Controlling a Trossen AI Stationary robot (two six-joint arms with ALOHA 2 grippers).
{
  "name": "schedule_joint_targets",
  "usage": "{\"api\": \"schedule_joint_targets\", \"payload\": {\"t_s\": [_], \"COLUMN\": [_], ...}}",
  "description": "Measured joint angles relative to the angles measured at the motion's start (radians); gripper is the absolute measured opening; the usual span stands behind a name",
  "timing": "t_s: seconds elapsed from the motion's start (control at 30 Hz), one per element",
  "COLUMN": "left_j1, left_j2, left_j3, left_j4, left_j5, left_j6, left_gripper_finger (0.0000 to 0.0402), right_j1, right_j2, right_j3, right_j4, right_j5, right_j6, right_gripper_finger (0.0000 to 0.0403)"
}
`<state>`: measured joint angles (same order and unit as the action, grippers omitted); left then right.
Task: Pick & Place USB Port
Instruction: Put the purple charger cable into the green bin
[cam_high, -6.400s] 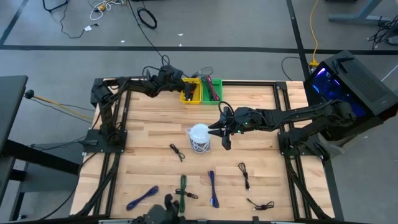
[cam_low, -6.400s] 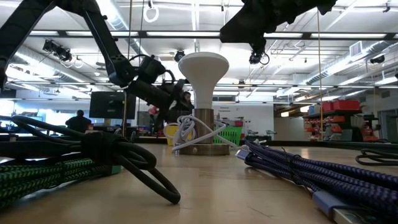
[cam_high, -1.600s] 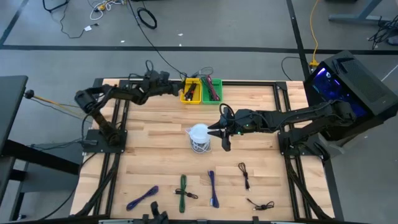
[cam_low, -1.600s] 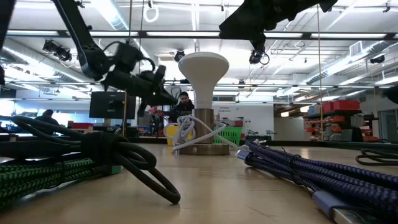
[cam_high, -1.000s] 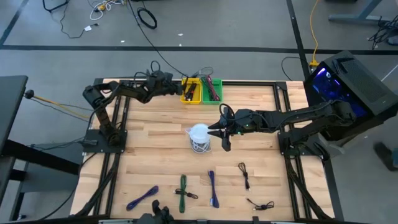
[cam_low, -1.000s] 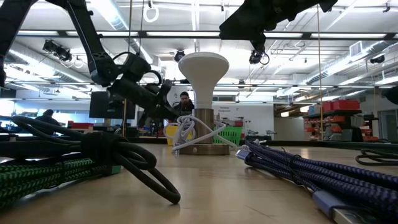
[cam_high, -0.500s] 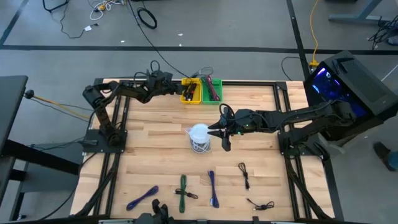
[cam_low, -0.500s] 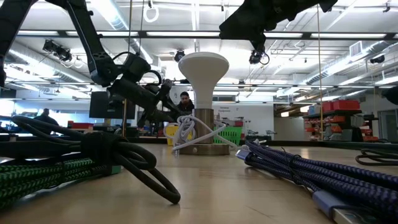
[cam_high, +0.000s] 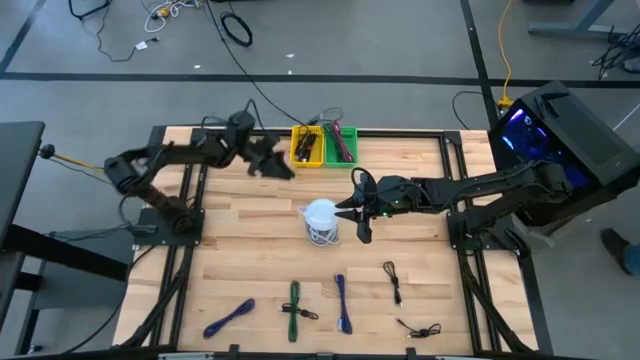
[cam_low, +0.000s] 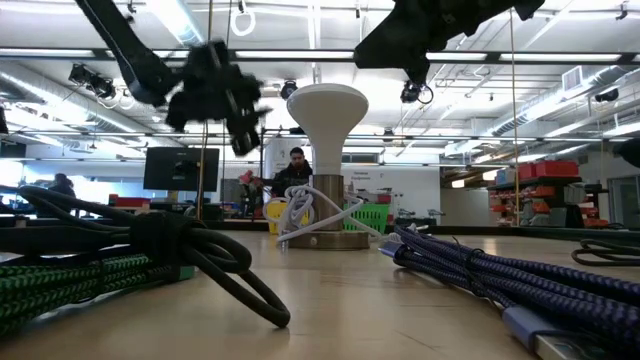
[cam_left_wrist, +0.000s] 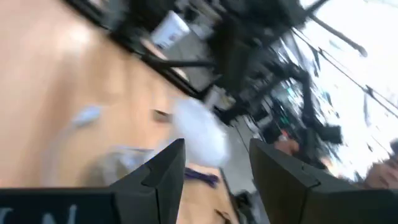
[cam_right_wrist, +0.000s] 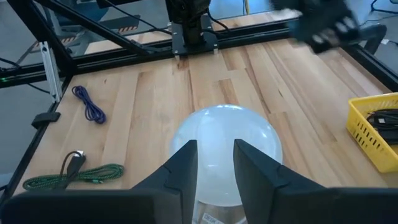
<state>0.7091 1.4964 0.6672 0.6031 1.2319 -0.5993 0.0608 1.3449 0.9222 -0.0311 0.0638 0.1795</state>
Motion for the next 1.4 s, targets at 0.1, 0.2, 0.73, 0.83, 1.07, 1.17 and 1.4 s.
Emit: {"api": "schedule_joint_targets", "payload": {"t_s": [0.1, 0.2, 0.73, 0.83, 1.07, 1.17, 1.4], "left_j1": [-0.111, -0.234, -0.941, -1.085, -1.398, -1.505, -1.683], "left_j2": [-0.134, -0.274, -0.781, -0.776, -0.691, -0.625, -0.425], "left_j3": [-0.048, -0.092, -0.130, -0.130, -0.130, -0.130, -0.130], "left_j4": [-0.008, -0.085, -1.093, -1.163, -1.231, -1.229, -1.142], "left_j5": [-0.036, -0.103, -1.156, -1.243, -1.375, -1.396, -1.326], "left_j6": [-0.018, -0.013, -0.179, -0.349, -0.773, -0.948, -1.250], "left_gripper_finger": [0.0183, 0.0183, 0.0183, 0.0183, 0.0183, 0.0180, 0.0155], "right_j1": [0.000, 0.000, 0.000, 0.000, 0.000, 0.000, 0.000], "right_j2": [0.000, 0.000, 0.000, 0.000, 0.000, 0.000, 0.000], "right_j3": [0.000, 0.000, 0.000, 0.000, 0.000, 0.000, 0.000], "right_j4": [0.000, 0.000, 0.009, 0.011, 0.012, 0.012, 0.016], "right_j5": [0.000, 0.000, 0.000, 0.000, 0.000, 0.001, 0.000], "right_j6": [0.008, 0.026, 0.048, 0.047, 0.036, 0.023, 0.014], "right_gripper_finger": [0.0107, 0.0107, 0.0107, 0.0107, 0.0107, 0.0107, 0.0107]}}
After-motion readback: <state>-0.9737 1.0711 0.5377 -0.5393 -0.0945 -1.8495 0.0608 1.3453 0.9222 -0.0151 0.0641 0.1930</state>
